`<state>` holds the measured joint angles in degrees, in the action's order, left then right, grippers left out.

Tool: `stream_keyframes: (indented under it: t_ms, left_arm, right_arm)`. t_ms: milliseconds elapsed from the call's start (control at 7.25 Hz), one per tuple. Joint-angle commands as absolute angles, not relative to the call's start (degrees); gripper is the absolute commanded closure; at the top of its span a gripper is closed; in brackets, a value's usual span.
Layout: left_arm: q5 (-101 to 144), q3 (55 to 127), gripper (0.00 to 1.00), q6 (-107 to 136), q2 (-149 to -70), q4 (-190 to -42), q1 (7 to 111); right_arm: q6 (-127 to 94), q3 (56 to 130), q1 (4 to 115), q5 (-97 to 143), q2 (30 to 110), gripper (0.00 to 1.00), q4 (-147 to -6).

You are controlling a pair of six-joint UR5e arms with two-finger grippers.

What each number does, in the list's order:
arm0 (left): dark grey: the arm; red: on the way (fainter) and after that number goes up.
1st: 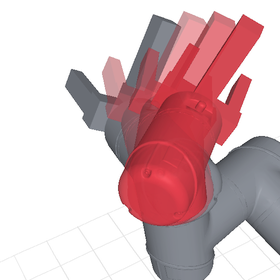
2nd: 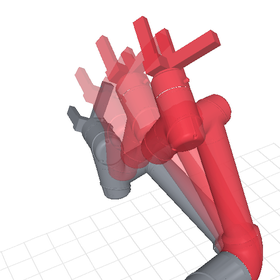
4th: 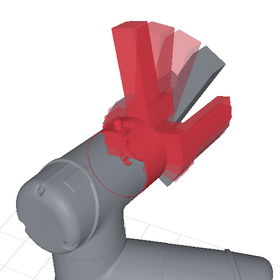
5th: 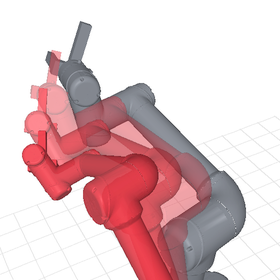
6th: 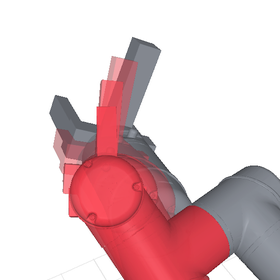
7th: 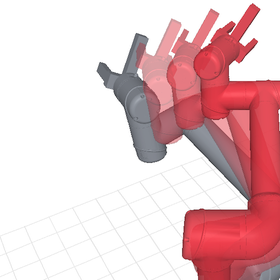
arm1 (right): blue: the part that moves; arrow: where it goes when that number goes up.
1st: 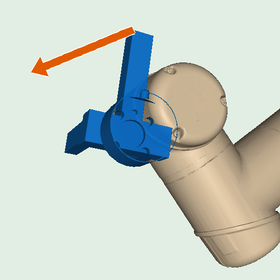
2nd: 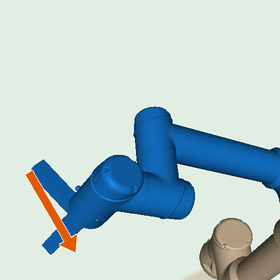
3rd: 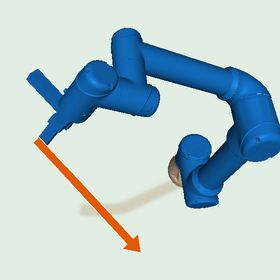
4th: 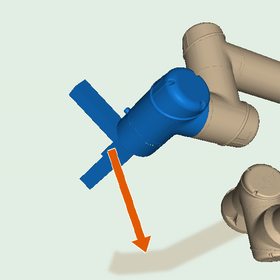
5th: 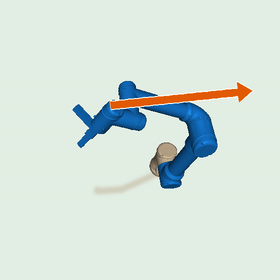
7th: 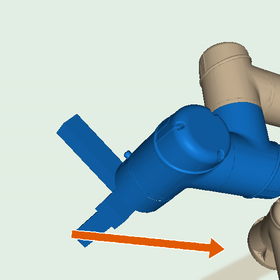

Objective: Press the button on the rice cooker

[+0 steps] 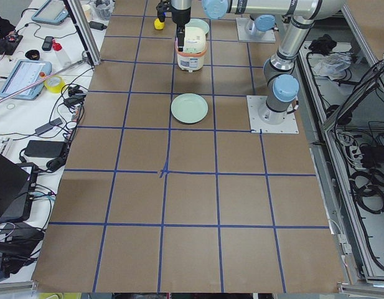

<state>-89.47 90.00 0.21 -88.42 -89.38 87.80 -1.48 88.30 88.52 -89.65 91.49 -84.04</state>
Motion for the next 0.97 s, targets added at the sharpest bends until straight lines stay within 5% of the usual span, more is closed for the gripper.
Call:
stream_keyframes:
  t_ms: [0, 828]
  left_arm:
    - [-89.5, 90.0, 0.0, 0.2, -88.4, -89.4, 87.8]
    - [-89.5, 90.0, 0.0, 0.3, -88.4, -89.4, 87.8]
  right_arm:
    - [-1.4, 88.1, 88.5, -89.6, 91.6, 0.0, -84.0]
    - [-1.5, 87.3, 88.8, -89.5, 92.1, 0.0, -82.4]
